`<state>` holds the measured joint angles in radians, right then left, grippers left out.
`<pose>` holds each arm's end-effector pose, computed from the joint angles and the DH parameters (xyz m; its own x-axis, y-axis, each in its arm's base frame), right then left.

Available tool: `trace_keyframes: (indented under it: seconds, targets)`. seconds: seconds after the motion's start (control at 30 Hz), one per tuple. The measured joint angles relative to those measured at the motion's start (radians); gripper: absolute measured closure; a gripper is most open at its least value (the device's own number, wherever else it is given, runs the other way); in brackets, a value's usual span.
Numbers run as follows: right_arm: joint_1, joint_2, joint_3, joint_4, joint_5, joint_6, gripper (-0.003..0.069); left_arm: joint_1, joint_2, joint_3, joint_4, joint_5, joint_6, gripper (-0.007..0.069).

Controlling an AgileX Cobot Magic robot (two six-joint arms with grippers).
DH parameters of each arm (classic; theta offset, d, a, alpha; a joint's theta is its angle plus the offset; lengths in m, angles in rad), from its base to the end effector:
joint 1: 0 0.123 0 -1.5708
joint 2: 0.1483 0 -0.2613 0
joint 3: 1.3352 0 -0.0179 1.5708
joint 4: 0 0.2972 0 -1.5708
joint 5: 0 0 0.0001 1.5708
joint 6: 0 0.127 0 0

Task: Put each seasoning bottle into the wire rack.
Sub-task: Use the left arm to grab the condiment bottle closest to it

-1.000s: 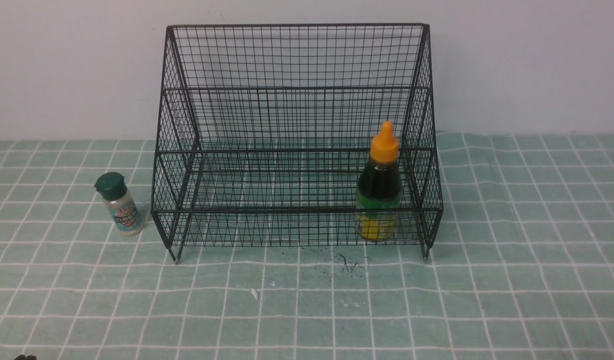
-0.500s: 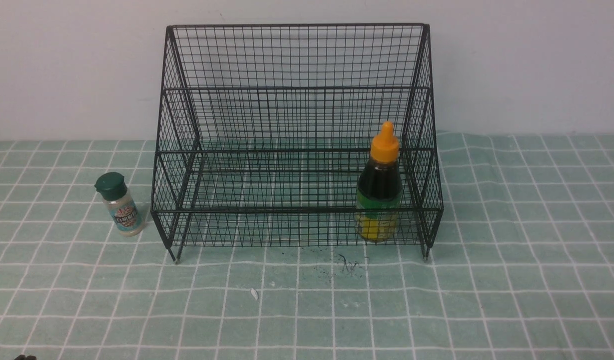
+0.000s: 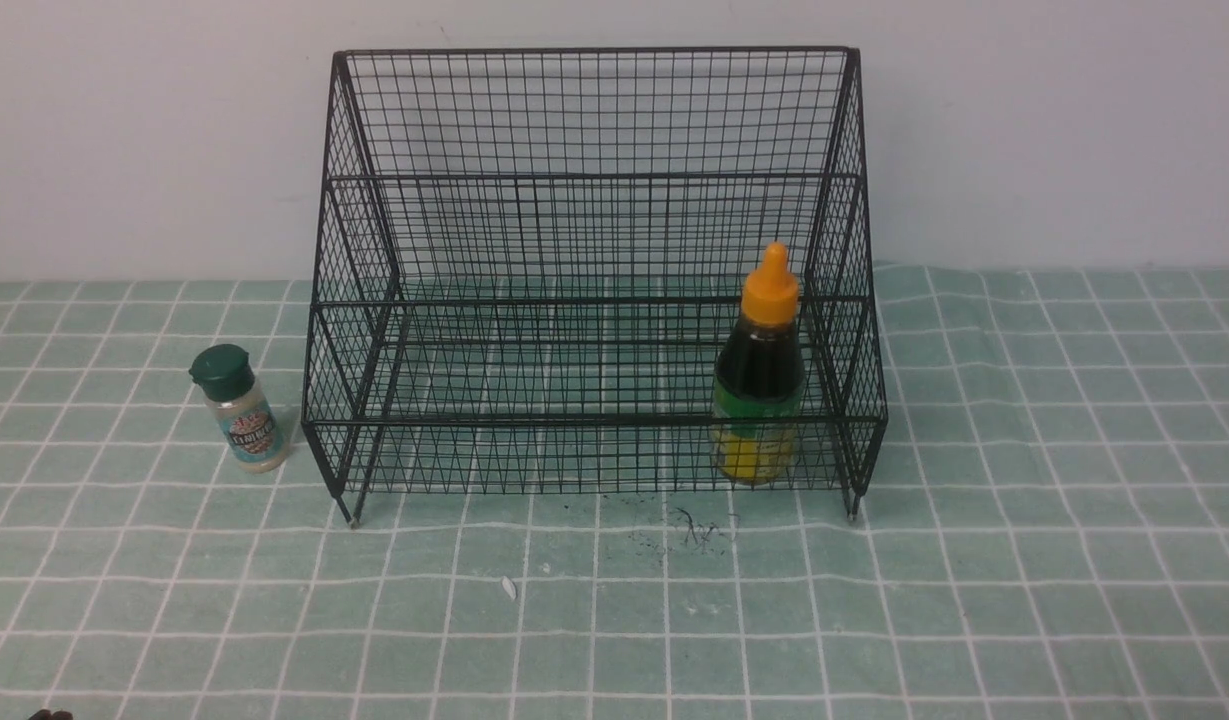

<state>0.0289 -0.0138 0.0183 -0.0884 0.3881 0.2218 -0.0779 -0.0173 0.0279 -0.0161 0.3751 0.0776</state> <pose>0.1569 0.0003 0.1624 -0.2958 0.1309 -0.9462 0.0447 0.9914 0.1232 0.1567 -0.0130 0.1603 -0.2873 0.0852 -0.9541 0.1016 0.9931 0.0581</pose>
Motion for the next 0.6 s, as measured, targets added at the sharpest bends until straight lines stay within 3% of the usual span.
trace_keyframes:
  seconds: [0.17,0.3,0.5,0.6]
  targets:
    - [0.0,0.0,0.0,0.0,0.0,0.0,0.0673,0.0,0.0,0.002,-0.085,-0.099,-0.057,0.0631]
    - [0.0,0.0,0.0,0.0,0.0,0.0,0.0673,0.0,0.0,0.002,-0.212,-0.287,-0.114,0.0631]
    - [0.0,0.0,0.0,0.0,0.0,0.0,0.0673,0.0,0.0,-0.008,-0.236,-0.633,-0.178,0.0631]
    - [0.0,0.0,0.0,0.0,0.0,0.0,0.0673,0.0,0.003,-0.1,-0.191,-0.637,-0.198,0.0631]
